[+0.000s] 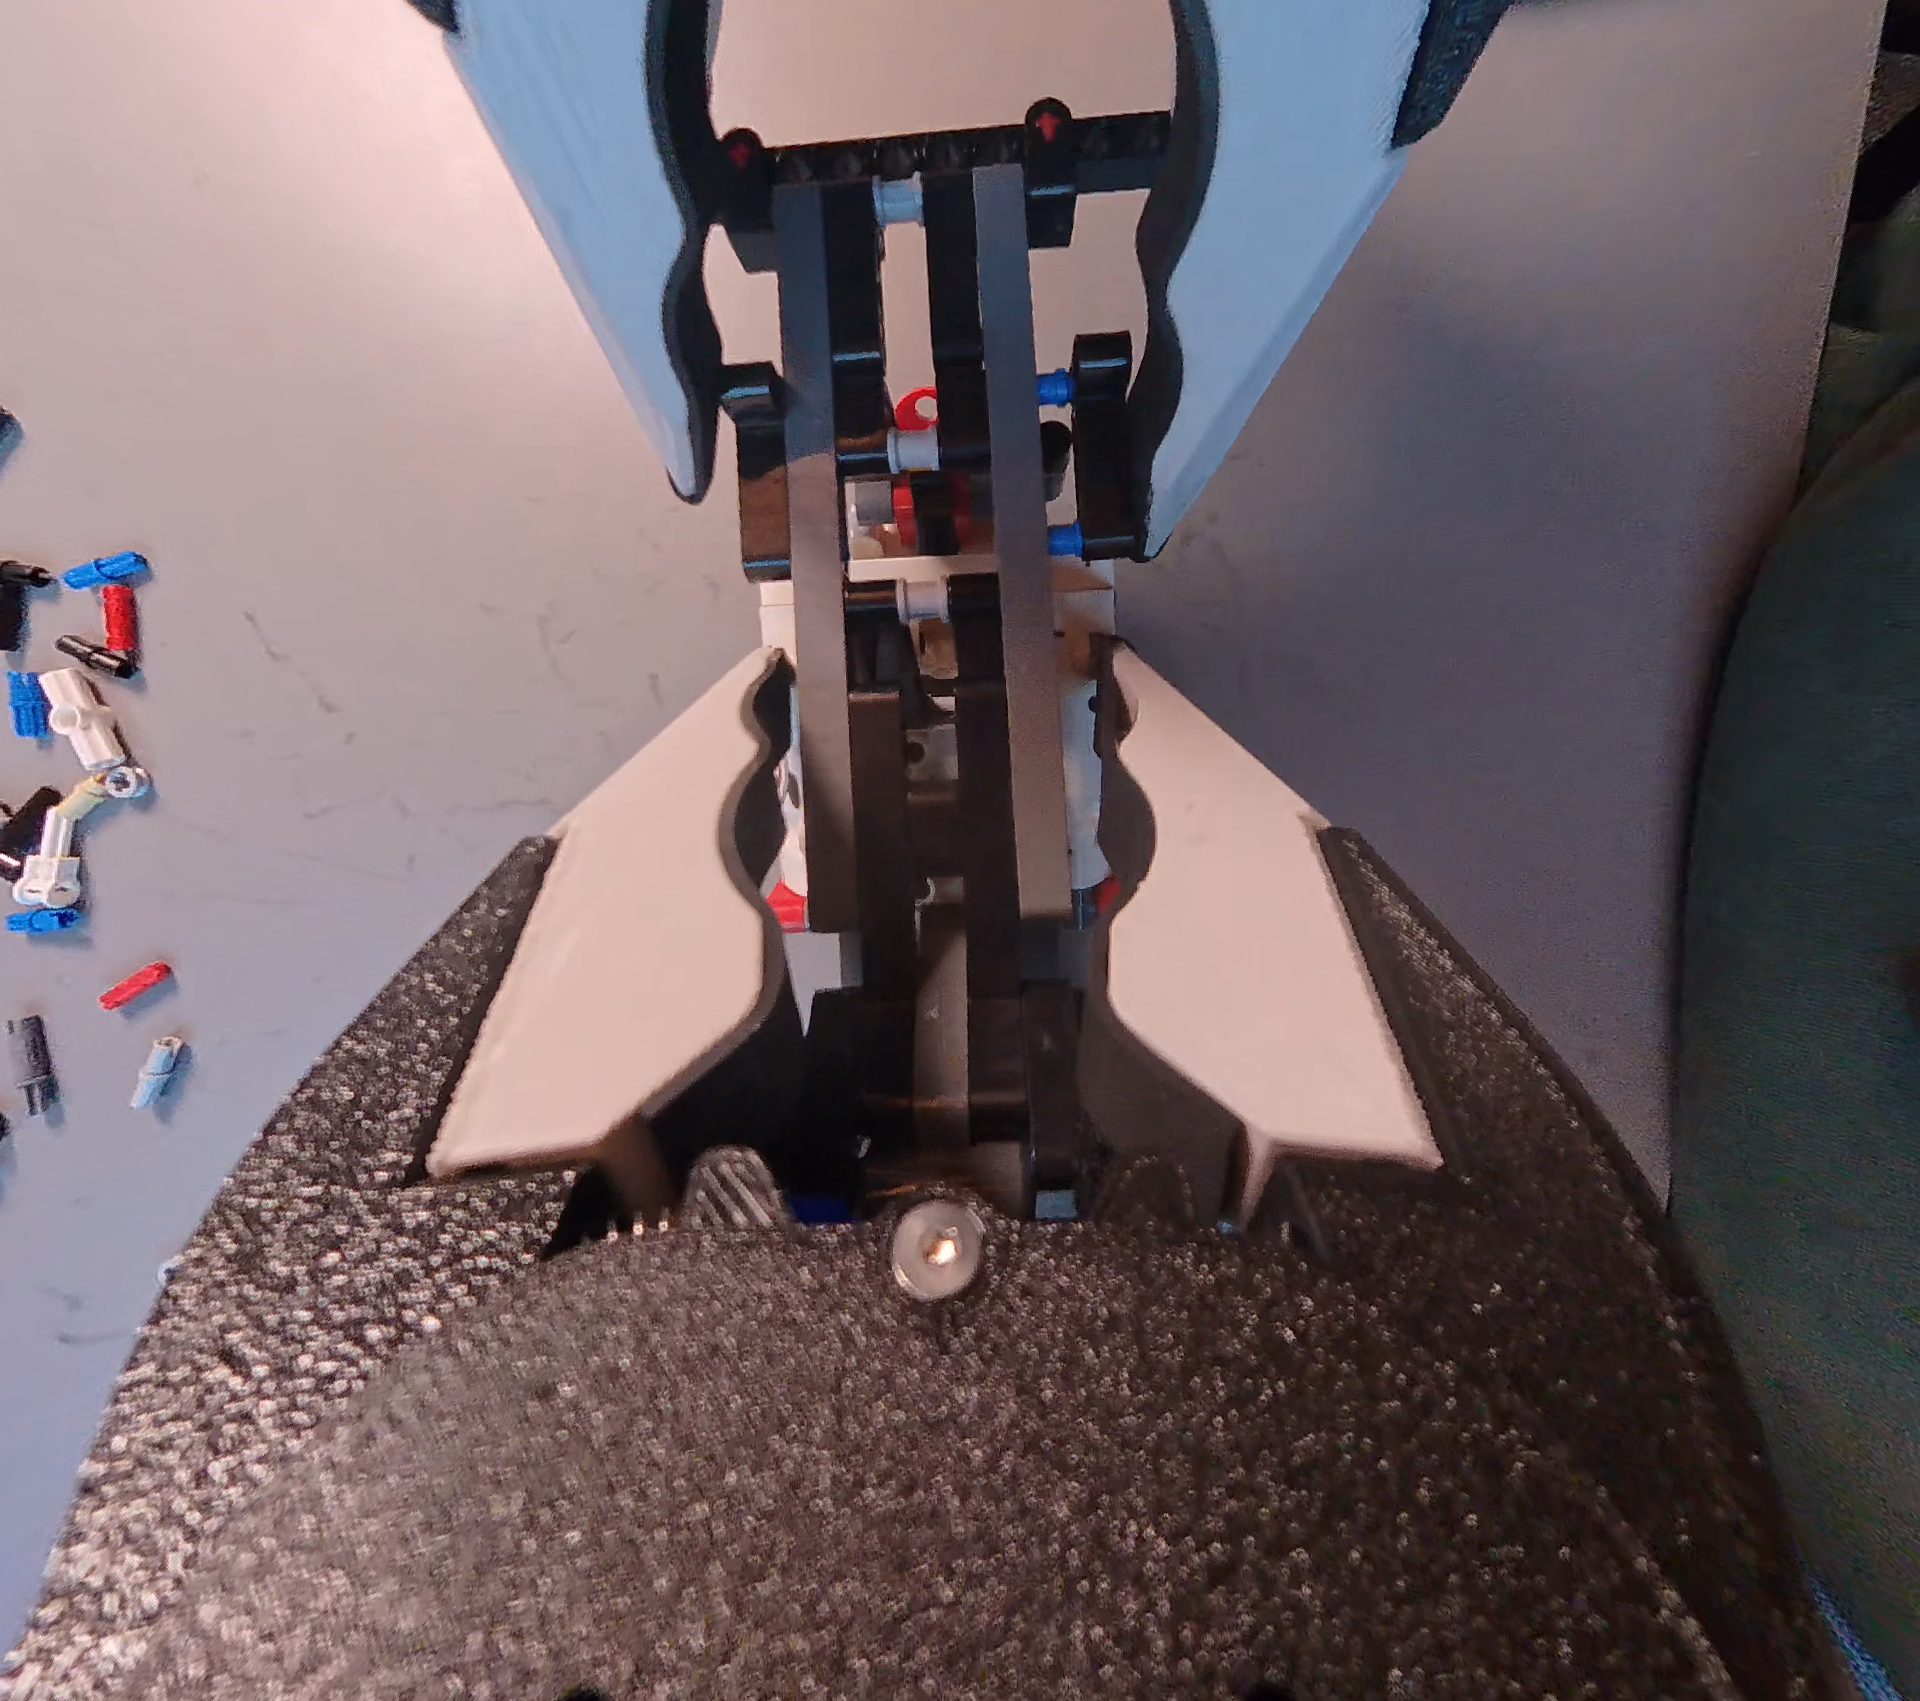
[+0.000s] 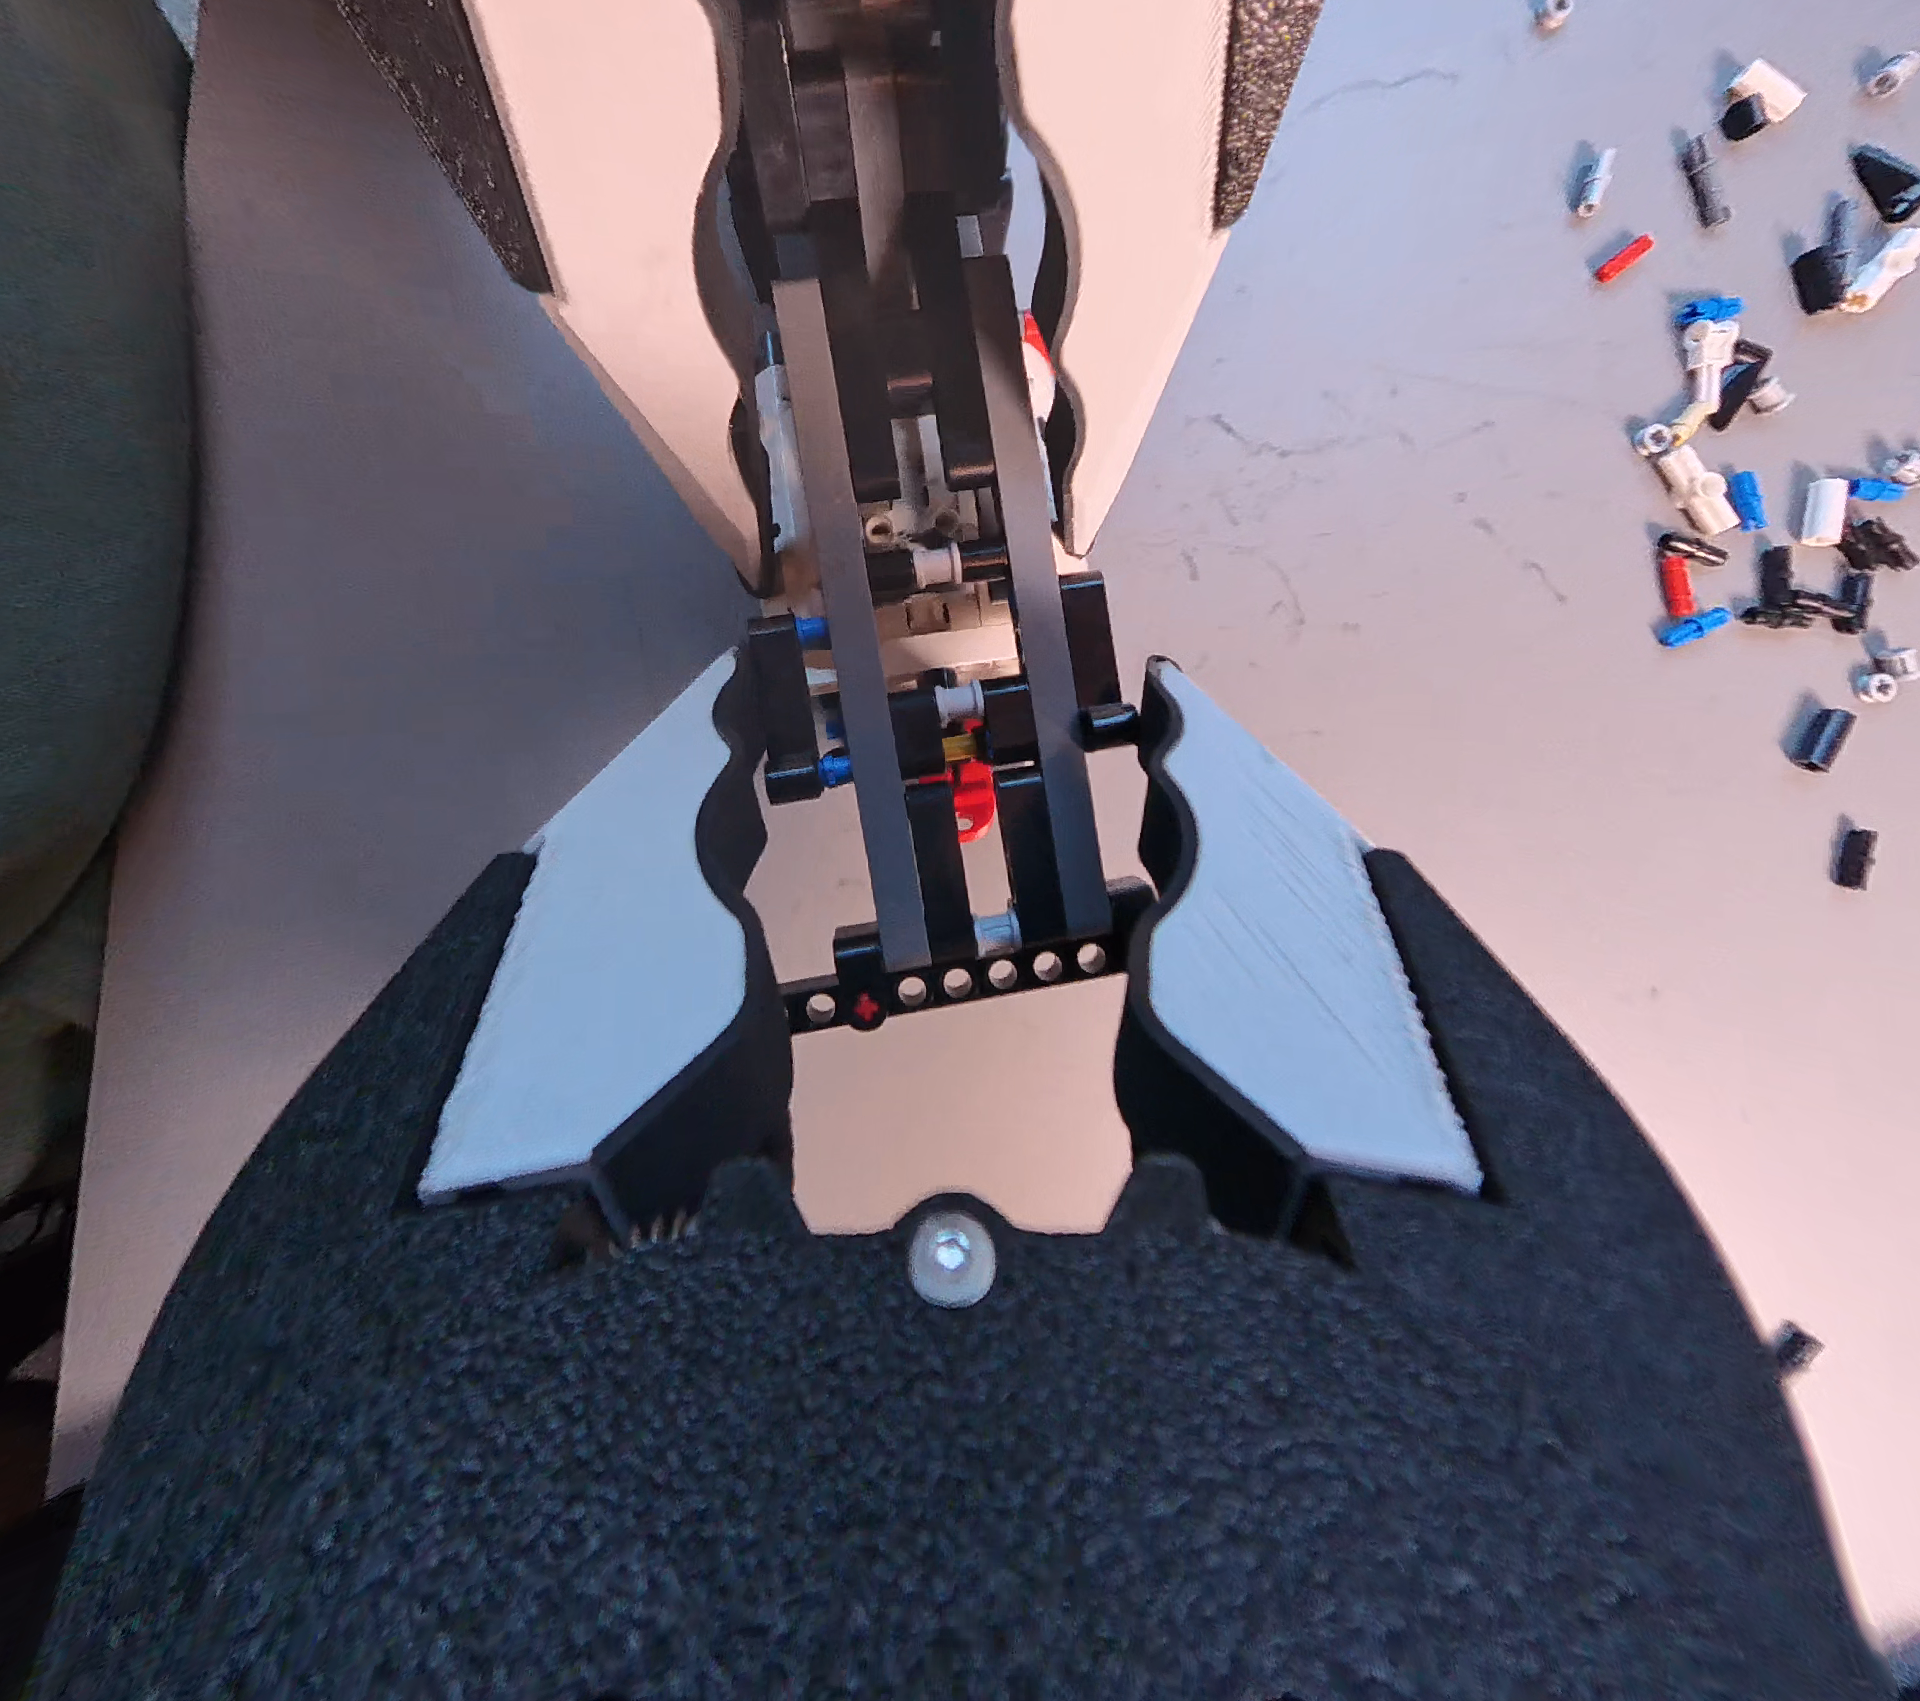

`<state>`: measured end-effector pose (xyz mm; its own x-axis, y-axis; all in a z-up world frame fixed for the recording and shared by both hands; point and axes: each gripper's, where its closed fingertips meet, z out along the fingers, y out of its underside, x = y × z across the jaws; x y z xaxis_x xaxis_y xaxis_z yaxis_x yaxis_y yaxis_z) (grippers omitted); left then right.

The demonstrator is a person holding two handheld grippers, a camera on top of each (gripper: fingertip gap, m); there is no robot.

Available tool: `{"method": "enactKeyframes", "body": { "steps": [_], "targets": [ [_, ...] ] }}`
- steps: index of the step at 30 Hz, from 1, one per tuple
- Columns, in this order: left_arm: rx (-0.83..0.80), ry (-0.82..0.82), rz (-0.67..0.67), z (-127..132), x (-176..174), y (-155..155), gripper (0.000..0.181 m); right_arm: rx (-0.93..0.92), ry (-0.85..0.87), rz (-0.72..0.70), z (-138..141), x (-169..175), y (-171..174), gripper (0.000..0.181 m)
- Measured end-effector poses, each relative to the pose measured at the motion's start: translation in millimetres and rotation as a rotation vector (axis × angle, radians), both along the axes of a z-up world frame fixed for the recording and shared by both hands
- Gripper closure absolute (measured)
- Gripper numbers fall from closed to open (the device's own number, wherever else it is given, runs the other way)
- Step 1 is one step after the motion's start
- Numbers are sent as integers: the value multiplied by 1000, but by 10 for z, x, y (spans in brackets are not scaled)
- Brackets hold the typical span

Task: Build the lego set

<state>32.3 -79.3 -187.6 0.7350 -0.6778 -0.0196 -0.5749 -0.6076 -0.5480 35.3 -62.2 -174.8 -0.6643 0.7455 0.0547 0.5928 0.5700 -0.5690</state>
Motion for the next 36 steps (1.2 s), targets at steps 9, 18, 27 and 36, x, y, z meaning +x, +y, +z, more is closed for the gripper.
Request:
{"method": "enactKeyframes", "body": {
  "steps": [9,18,27,36],
  "targets": [
    [-10,-37,-1,5,-1,2,123,-5,27,36,4,-39,13,117],
    [7,-43,-42,10,6,-26,123,16,25,29,27,-22,-4,100],
    [0,-43,-82,6,8,-40,123,2,23,36,-6,21,-71,117],
    [6,-25,-123,6,13,-29,123,-159,271,-95,275,173,-67,82]
  ]
}}
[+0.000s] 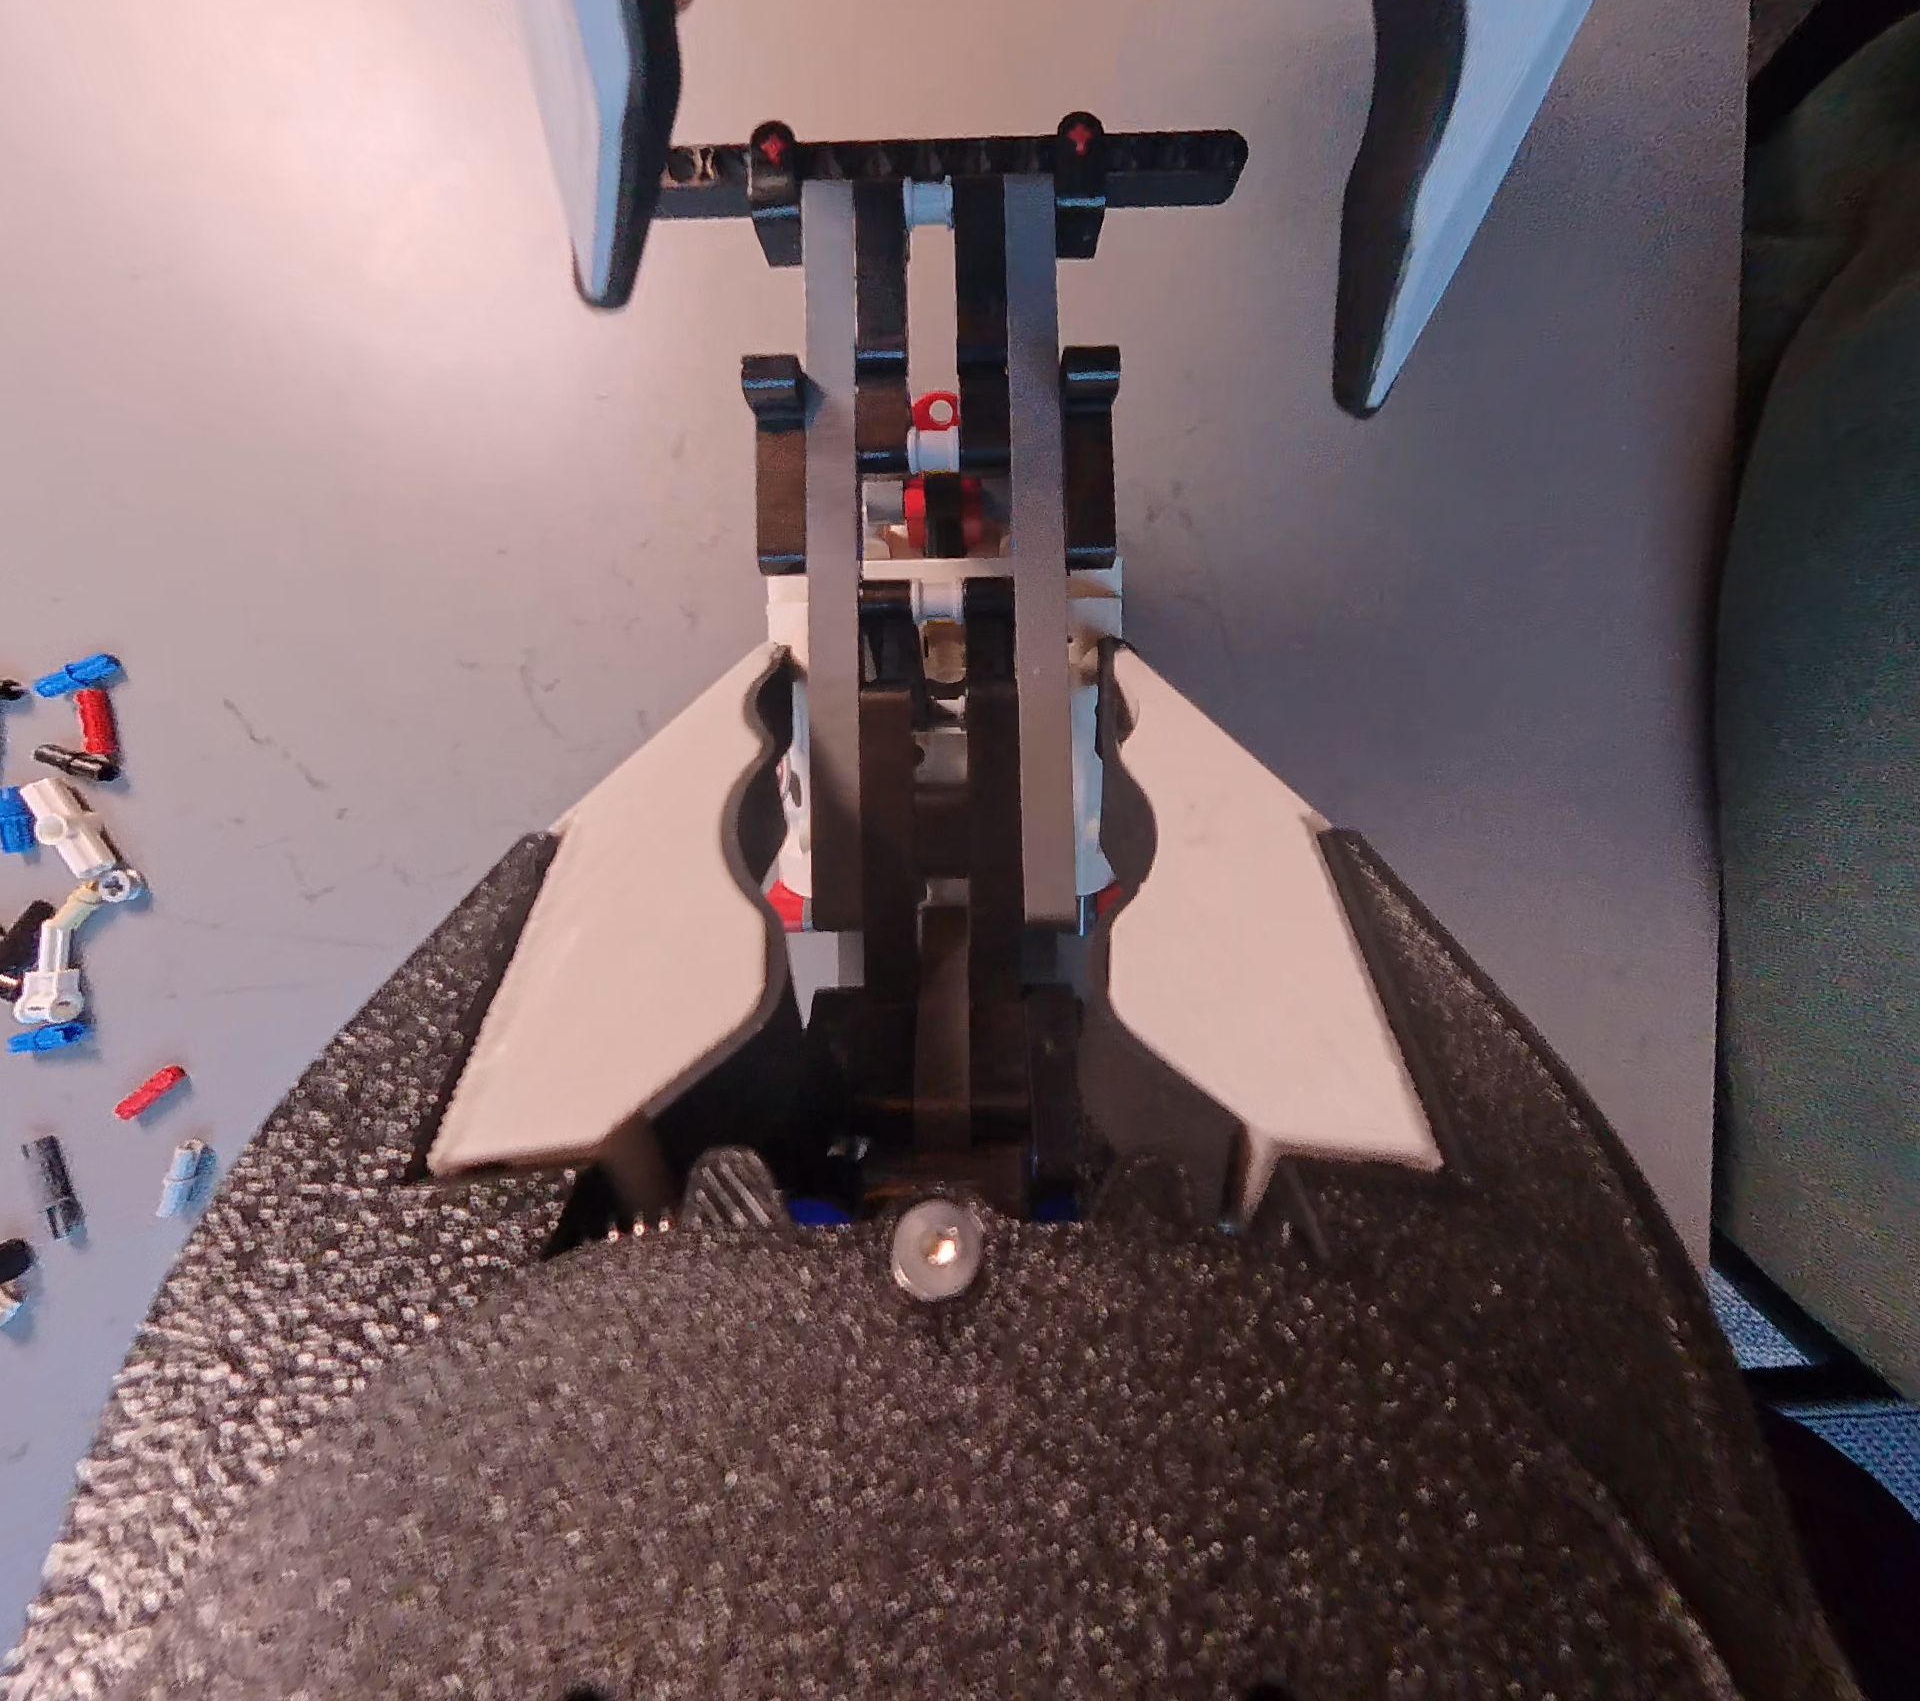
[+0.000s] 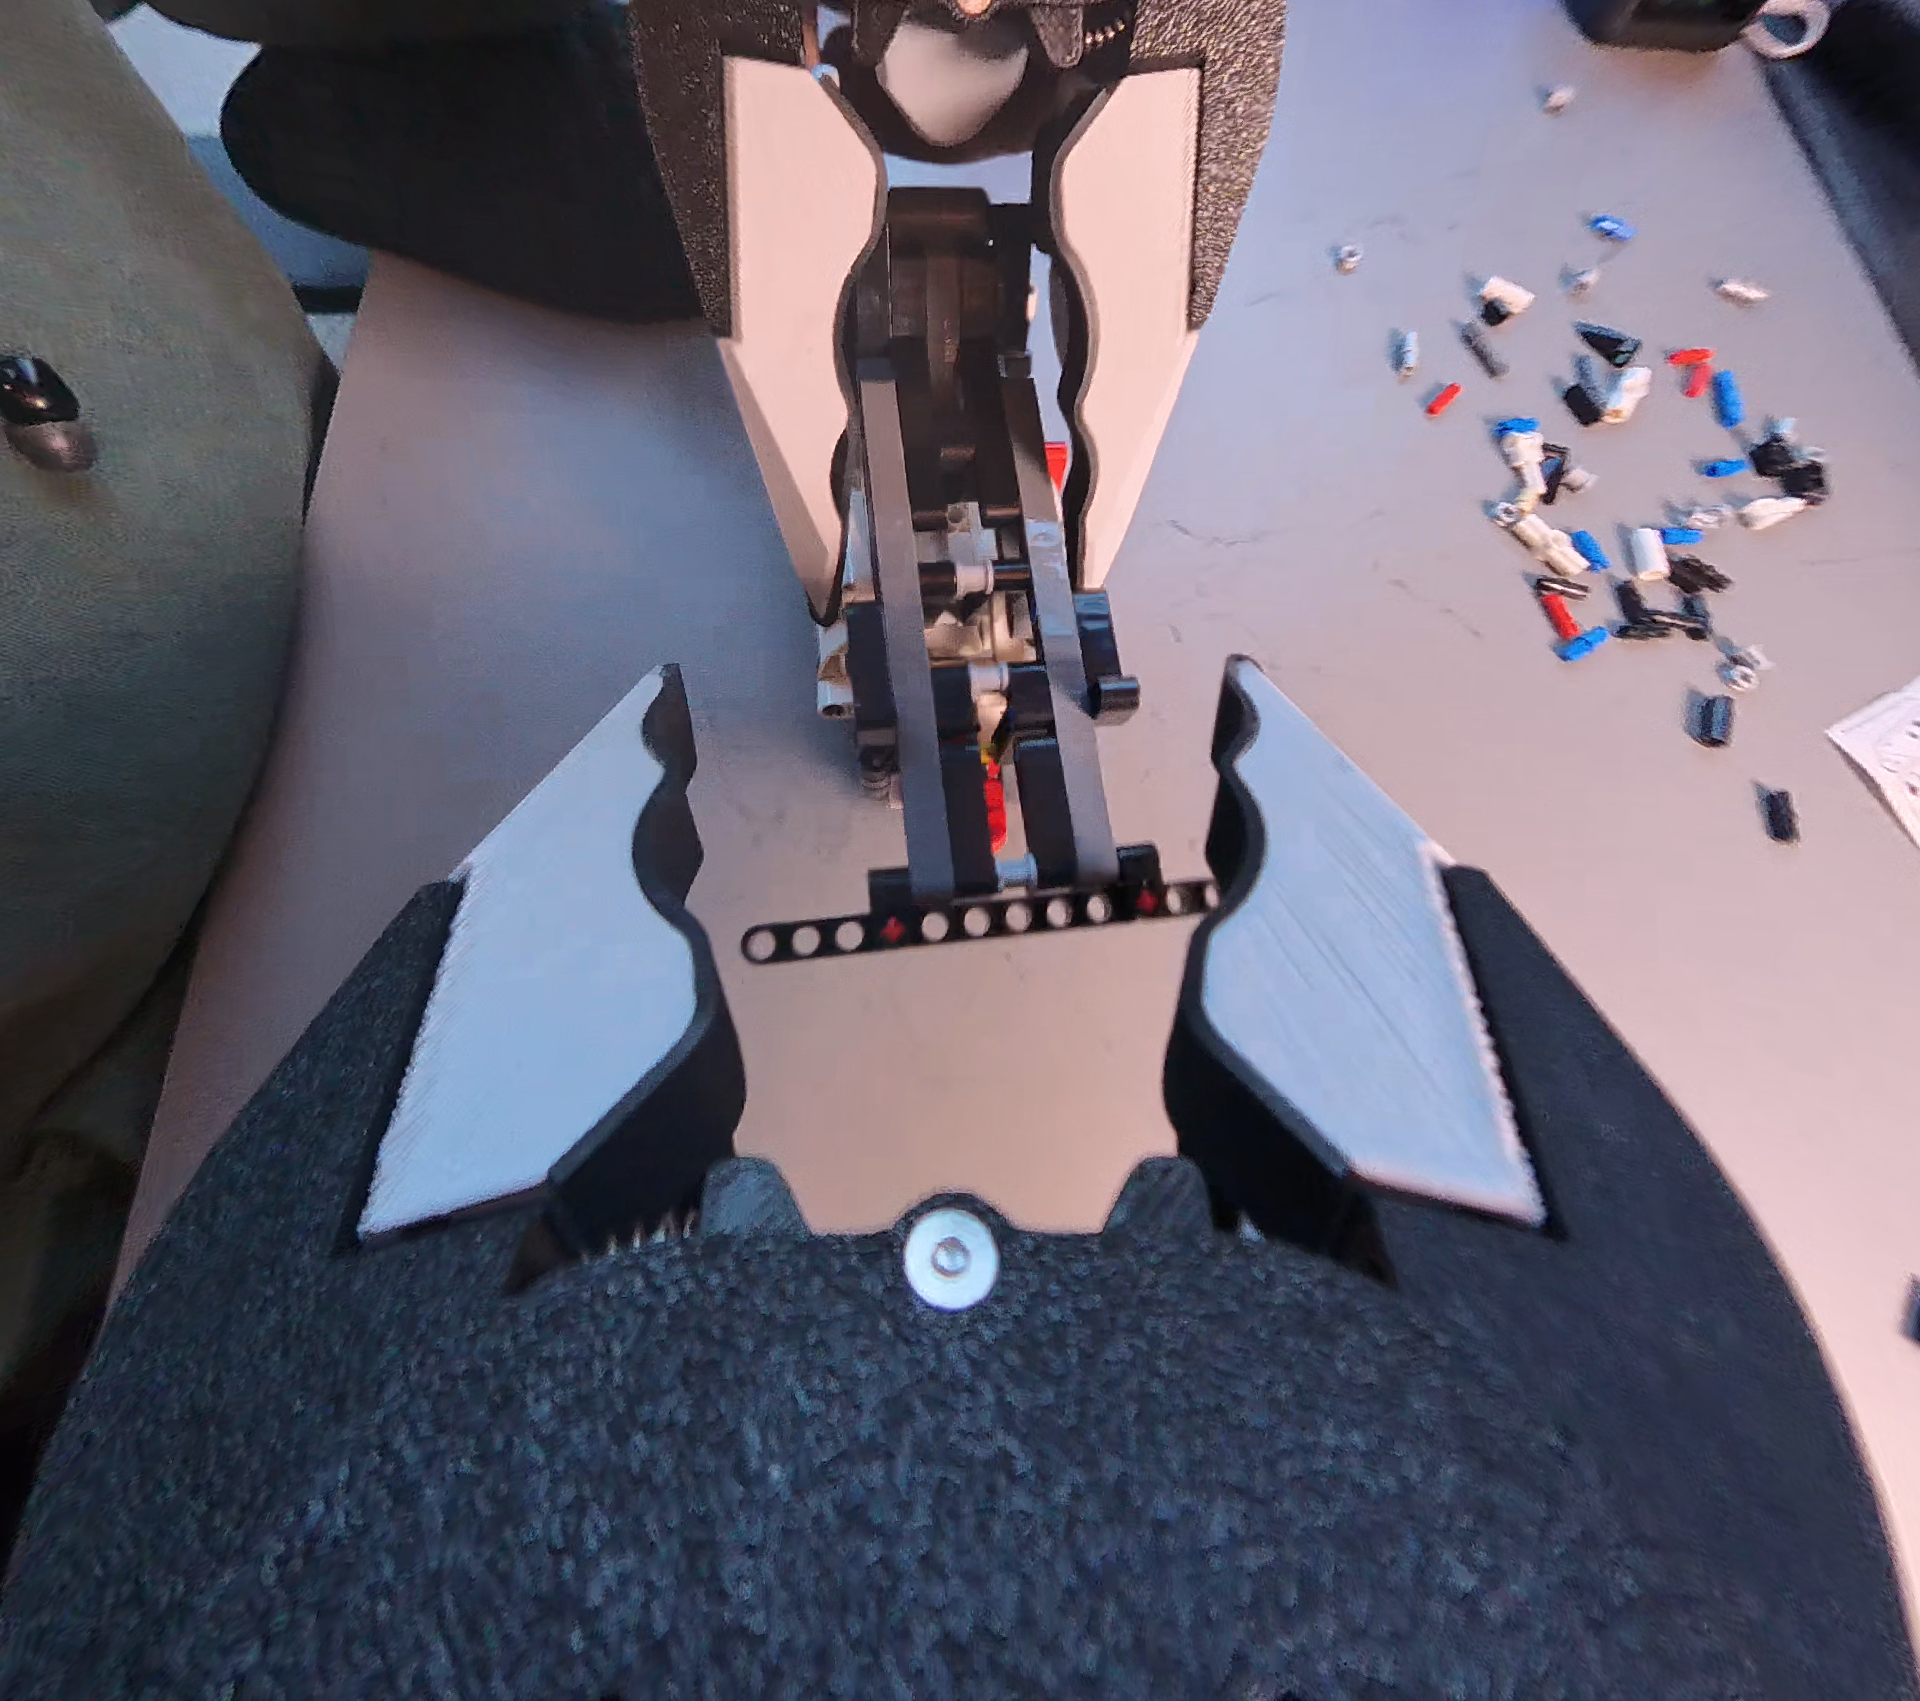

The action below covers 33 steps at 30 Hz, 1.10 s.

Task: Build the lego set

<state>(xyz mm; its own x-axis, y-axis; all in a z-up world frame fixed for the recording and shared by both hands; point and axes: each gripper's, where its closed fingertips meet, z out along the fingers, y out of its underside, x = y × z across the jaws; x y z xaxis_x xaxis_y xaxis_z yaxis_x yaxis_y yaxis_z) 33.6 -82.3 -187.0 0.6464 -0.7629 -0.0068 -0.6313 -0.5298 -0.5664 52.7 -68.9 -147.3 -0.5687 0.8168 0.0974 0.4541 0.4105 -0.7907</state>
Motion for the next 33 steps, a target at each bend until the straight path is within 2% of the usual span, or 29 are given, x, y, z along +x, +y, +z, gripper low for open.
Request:
{"method": "enactKeyframes", "body": {
  "steps": [7,12,15,18,19,21,22,23,26,29,33],
  "targets": [
    [-20,12,-18,-3,9,36,120,-143,133,-211,61,393,202,97],
    [-50,56,-26,-3,7,67,123,-171,190,-286,29,615,286,106],
    [-91,35,-20,70,34,84,108,-166,232,-301,68,681,322,109],
    [-74,-48,-2,254,105,121,103,-167,266,-312,116,741,332,109],
    [-78,-39,8,258,98,116,104,-165,277,-316,124,765,335,110],
    [-95,95,9,126,4,80,108,-172,297,-324,132,815,337,111],
    [-94,162,12,70,-41,83,119,-179,311,-327,145,836,342,112],
    [-115,159,4,64,-3,66,130,-184,333,-330,177,850,351,114],
    [-143,154,23,111,0,114,136,-192,377,-348,279,856,397,116],
    [-102,-70,70,335,111,251,136,-181,403,-384,353,840,462,114],
    [109,-530,115,945,274,468,137,-240,443,-447,466,810,582,108]
  ]
}}
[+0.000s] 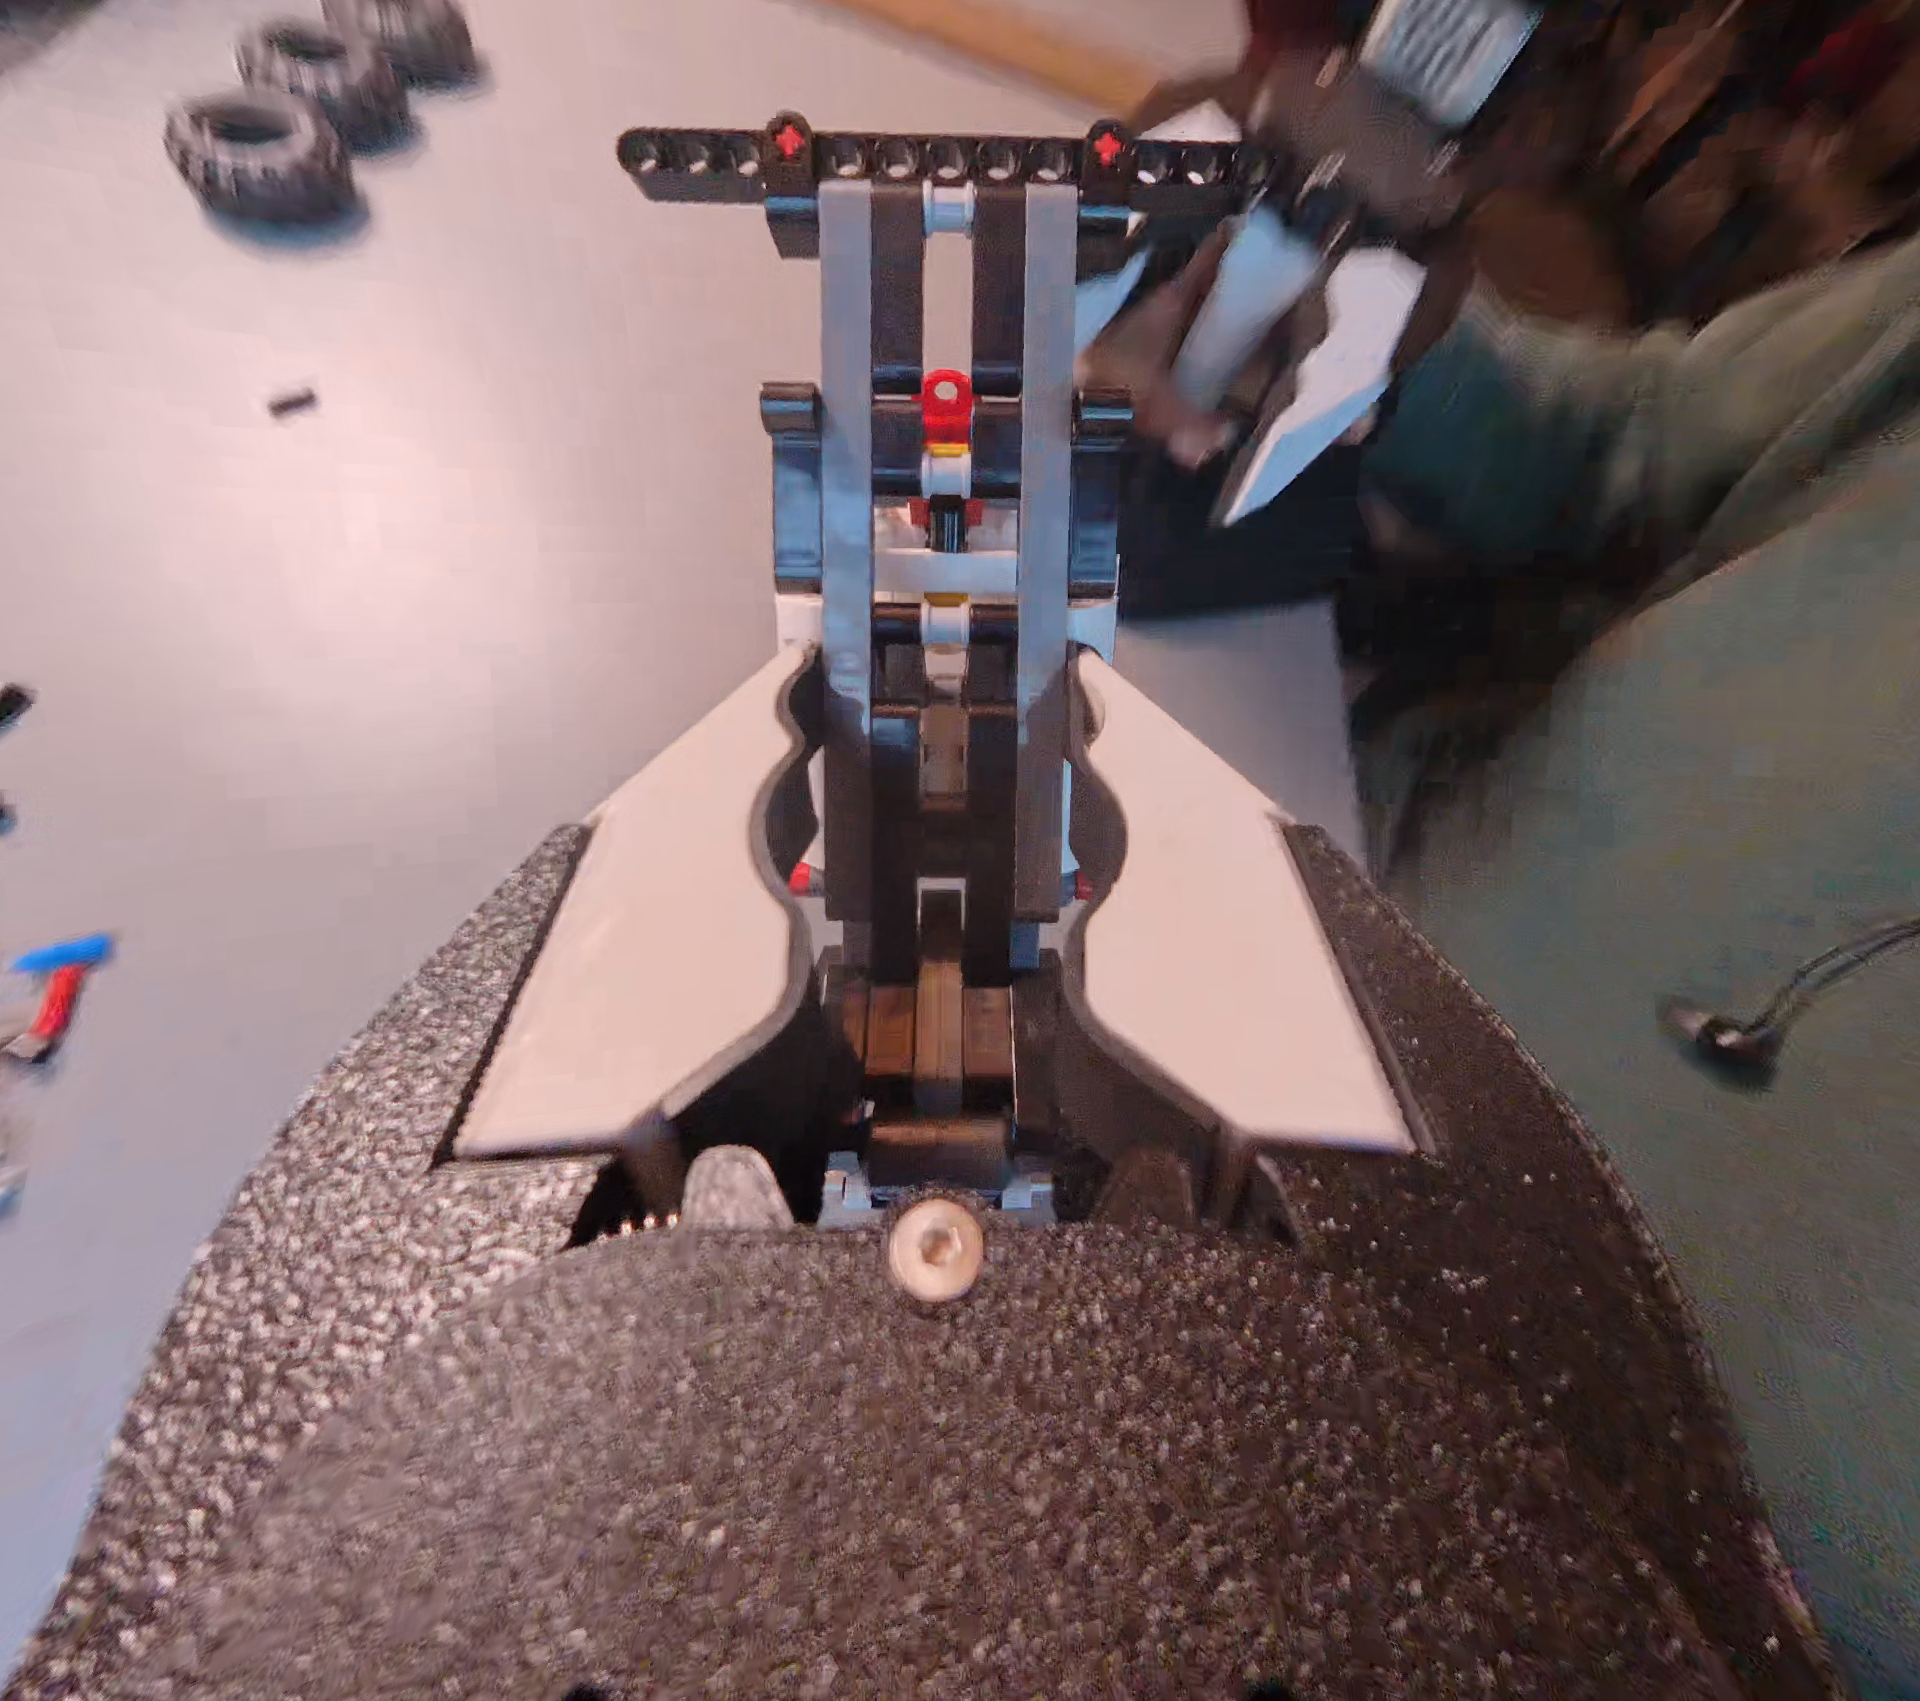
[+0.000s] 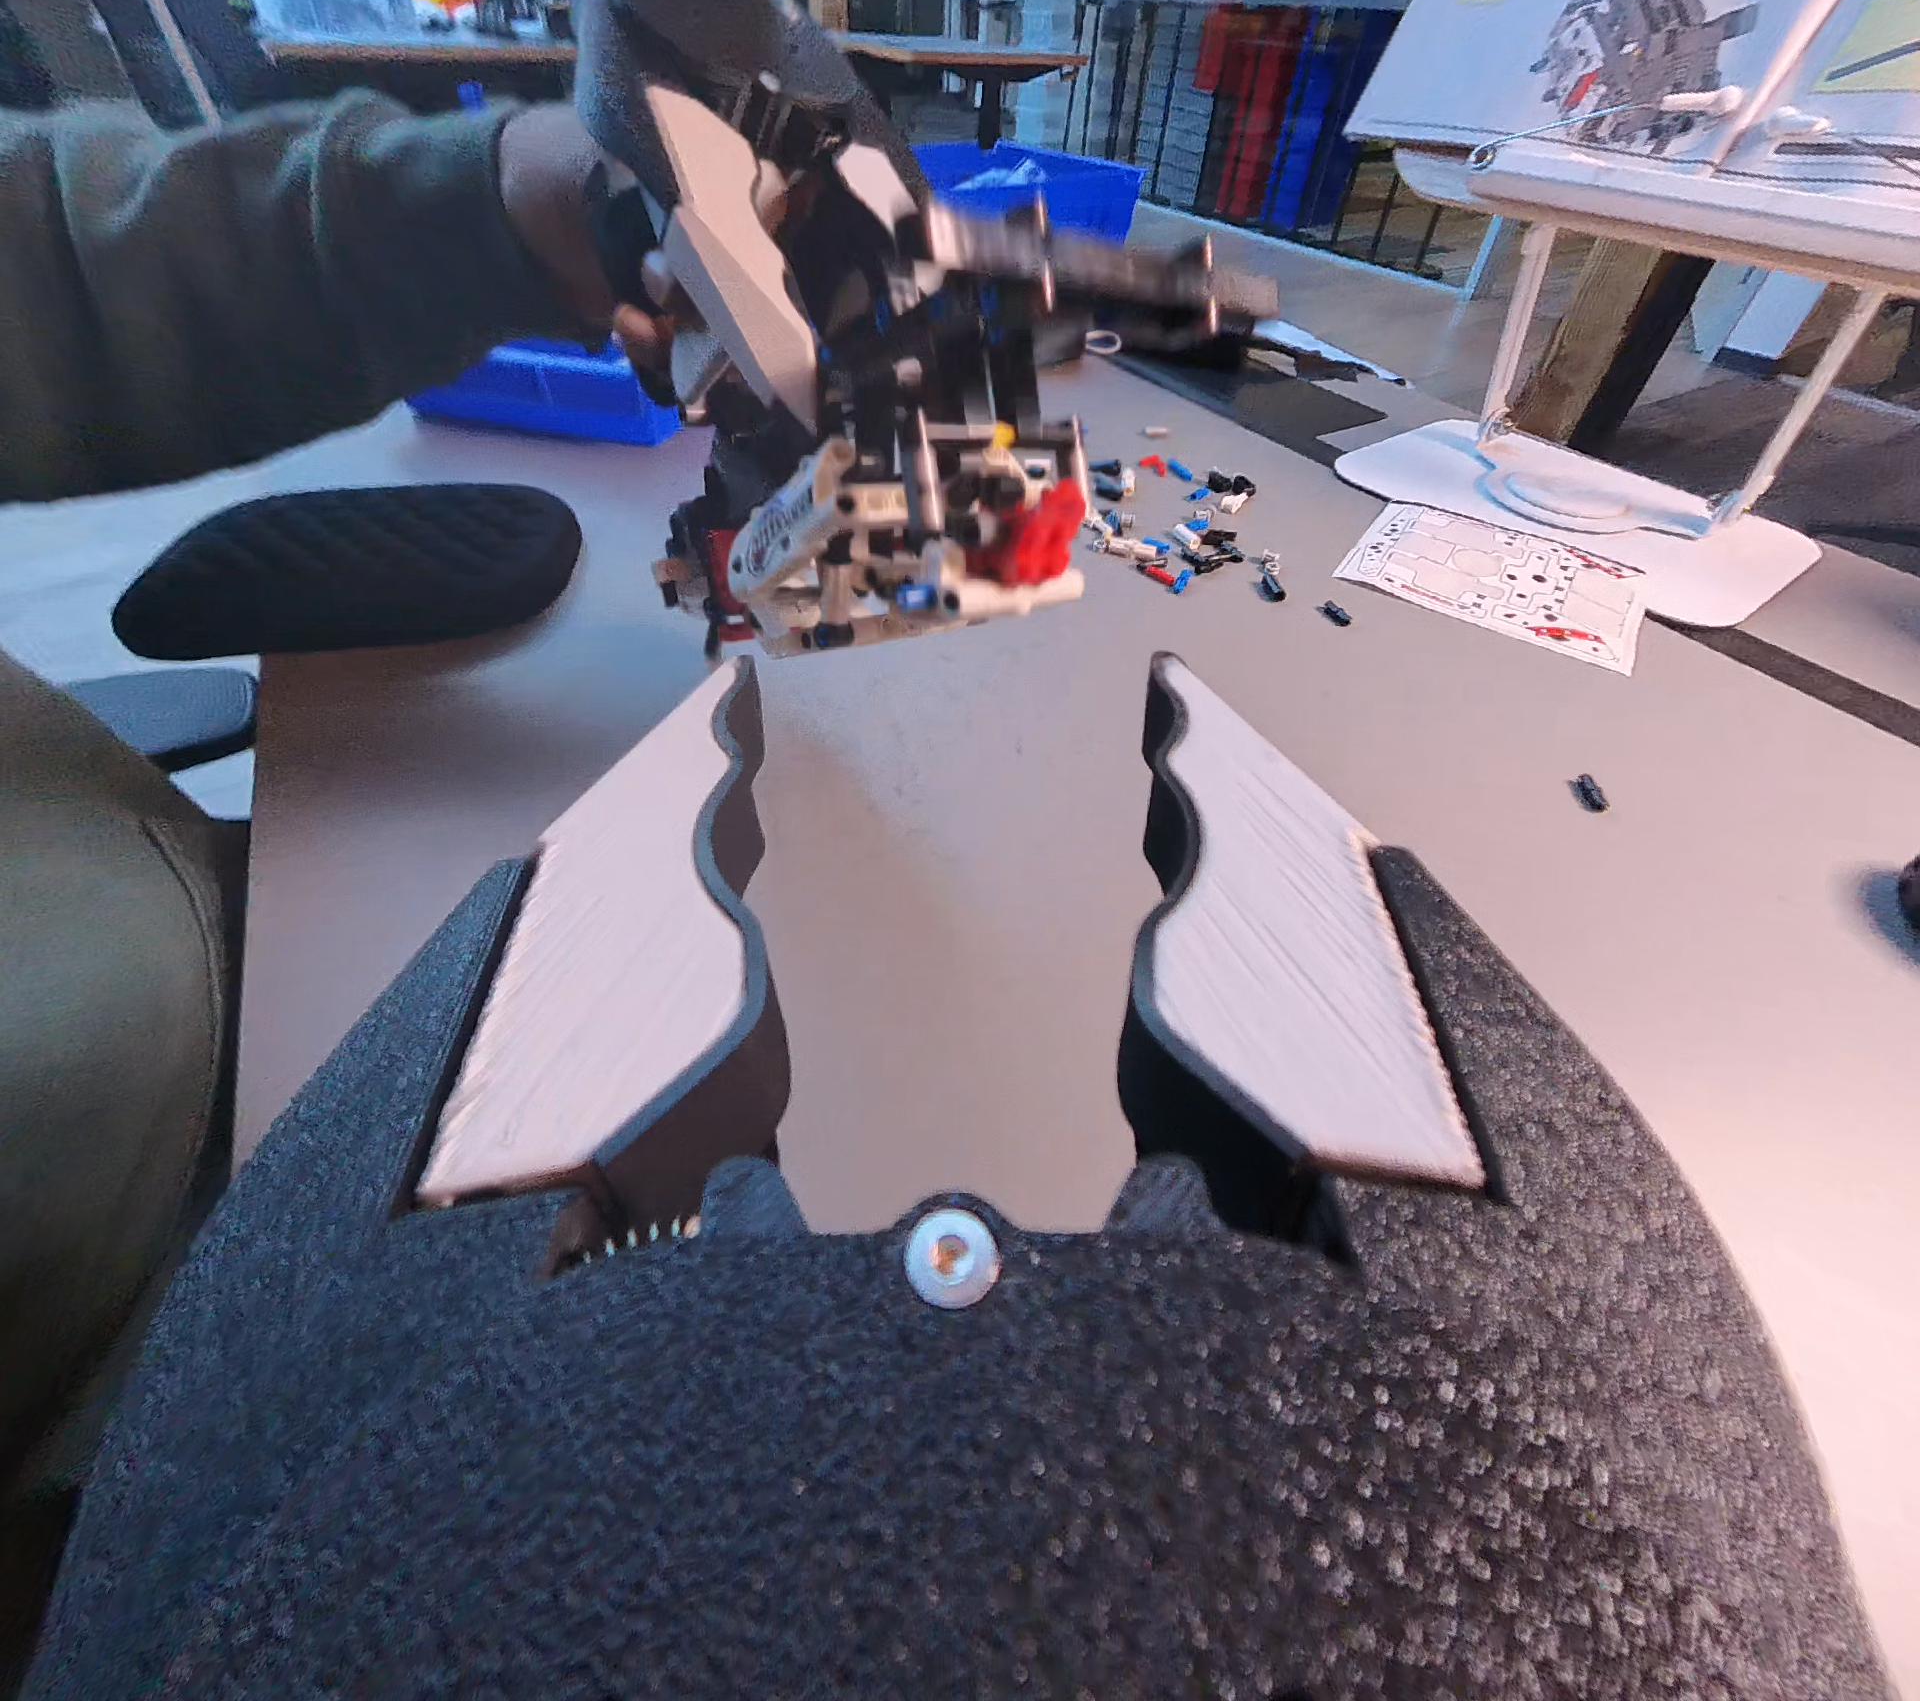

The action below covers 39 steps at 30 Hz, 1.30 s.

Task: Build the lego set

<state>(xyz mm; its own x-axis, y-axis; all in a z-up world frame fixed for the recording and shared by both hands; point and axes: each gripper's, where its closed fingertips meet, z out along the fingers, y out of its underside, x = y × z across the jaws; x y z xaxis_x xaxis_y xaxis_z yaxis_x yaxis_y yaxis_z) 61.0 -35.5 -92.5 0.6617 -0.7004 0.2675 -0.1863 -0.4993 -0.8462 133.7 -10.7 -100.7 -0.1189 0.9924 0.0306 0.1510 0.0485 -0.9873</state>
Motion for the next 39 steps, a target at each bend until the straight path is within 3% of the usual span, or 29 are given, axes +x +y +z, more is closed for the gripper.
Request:
{"method": "enactKeyframes", "body": {
  "steps": [2,5,10,12,16,21,23,27,29,32,35,37,39],
  "targets": [
    [68,-238,18,295,38,31,136,-84,55,-2,113,-53,47,102],
    [133,-408,45,454,57,76,136,-260,139,41,300,-189,59,95],
    [121,-372,84,308,13,106,136,-321,159,78,356,-382,42,94],
    [42,-254,146,132,-104,155,136,-308,145,68,319,-404,75,94],
    [-143,172,198,-314,-386,254,136,-259,98,23,157,-471,197,96],
    [-263,662,-10,-725,-532,318,136,-249,88,4,65,-534,237,98],
    [-283,726,-58,-849,-523,370,136,-228,85,-17,26,-517,277,98],
    [-248,638,-80,-842,-451,443,136,-257,128,-32,66,-452,354,99],
    [-178,511,-56,-699,-381,475,126,-275,141,-30,83,-437,385,99],
    [93,237,43,-153,-356,513,113,-270,155,-22,103,-427,387,101],
    [382,-49,228,454,-592,333,97,-230,160,-26,99,-424,368,102],
    [505,-144,356,619,-829,146,78,-180,162,-41,92,-435,370,104],
    [528,-202,422,588,-966,17,58,-98,170,-81,81,-456,407,108]
  ]
}}
